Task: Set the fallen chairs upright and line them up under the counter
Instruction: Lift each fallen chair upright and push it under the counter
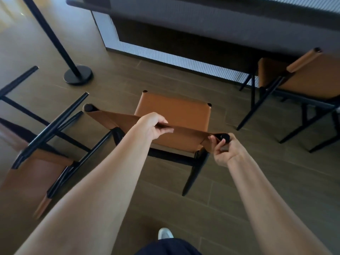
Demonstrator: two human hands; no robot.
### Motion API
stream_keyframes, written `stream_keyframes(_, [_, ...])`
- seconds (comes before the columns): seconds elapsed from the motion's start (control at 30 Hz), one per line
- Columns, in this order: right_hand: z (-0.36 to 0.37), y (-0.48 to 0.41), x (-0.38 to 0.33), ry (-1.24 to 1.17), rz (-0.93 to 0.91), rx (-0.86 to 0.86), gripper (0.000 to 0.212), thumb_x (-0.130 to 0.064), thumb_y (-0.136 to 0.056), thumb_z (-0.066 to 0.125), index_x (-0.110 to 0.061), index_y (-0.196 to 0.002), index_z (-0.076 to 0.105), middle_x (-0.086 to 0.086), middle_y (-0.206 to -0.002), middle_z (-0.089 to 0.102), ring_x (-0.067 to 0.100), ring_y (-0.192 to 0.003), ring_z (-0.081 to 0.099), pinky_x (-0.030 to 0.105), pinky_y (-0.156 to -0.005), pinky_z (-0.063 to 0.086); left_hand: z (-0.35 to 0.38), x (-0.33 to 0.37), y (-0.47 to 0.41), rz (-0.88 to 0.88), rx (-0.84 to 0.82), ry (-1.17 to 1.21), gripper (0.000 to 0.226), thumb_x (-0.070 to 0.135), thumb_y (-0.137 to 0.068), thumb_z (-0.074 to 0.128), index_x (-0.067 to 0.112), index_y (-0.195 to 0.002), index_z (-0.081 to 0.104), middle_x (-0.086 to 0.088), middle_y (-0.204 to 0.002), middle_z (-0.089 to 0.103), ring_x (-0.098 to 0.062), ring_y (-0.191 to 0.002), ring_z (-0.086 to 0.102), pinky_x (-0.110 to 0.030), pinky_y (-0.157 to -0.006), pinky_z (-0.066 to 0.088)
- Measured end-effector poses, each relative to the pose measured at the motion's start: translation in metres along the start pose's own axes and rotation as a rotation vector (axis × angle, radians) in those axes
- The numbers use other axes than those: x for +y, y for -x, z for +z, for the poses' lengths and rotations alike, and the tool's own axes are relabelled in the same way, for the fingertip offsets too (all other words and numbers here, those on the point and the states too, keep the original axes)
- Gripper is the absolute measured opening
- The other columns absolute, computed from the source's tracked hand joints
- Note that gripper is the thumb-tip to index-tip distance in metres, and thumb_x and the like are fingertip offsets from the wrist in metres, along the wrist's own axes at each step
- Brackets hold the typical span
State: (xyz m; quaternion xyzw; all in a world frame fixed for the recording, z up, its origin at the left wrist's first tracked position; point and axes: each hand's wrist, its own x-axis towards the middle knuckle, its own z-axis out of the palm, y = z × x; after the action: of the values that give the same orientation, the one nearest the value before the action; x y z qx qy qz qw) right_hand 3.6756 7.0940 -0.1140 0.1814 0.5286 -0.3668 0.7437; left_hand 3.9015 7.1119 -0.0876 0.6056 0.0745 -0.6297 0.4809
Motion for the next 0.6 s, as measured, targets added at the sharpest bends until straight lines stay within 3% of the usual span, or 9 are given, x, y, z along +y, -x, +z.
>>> stream_keyframes(0.13, [-0.014,-0.001,0.008,0.016,0.004,0.031,0.032,-0.012,-0.077,0.065,0.007,-0.102,0.061,0.026,-0.065,0.067,0.027,-0.041,0.065,0.015,-0.029,0.041,-0.008,-0.007,-0.005,-0.029,0.004,-0.012,0.011,-0.018,-0.088,0.046,-0.009,-0.09,0.052,-0.035,-0.116,0.048,-0.057,-0.112,0.052,-0.051,-0.091,0.052])
stream_keyframes(0.33, [-0.032,-0.003,0.024,0.045,0.008,0.07,0.023,-0.012,-0.079,0.065,0.005,-0.092,0.06,0.023,-0.075,0.068,0.025,-0.041,0.065,0.015,-0.028,0.04,-0.034,-0.029,-0.004,0.013,-0.067,-0.071,0.019,-0.016,-0.084,0.055,-0.004,-0.1,0.056,-0.031,-0.122,0.049,-0.05,-0.095,0.062,-0.044,-0.067,0.061])
stream_keyframes(0.5, [-0.051,-0.012,0.039,0.056,0.008,0.147,0.025,-0.021,-0.082,0.064,0.004,-0.087,0.059,0.019,-0.066,0.066,0.023,-0.036,0.061,0.016,-0.027,0.039,-0.05,-0.046,0.002,-0.023,-0.074,-0.075,0.018,-0.016,-0.084,0.056,-0.003,-0.097,0.056,-0.029,-0.121,0.054,-0.046,-0.102,0.062,-0.042,-0.07,0.06])
stream_keyframes(0.6, [-0.066,-0.016,0.05,0.039,-0.01,0.171,0.027,-0.024,-0.084,0.064,0.001,-0.092,0.059,0.015,-0.079,0.065,0.024,-0.035,0.061,0.015,-0.026,0.037,-0.06,-0.058,0.005,-0.055,-0.061,-0.091,0.017,-0.015,-0.085,0.057,-0.002,-0.095,0.055,-0.027,-0.121,0.053,-0.045,-0.105,0.061,-0.042,-0.076,0.057])
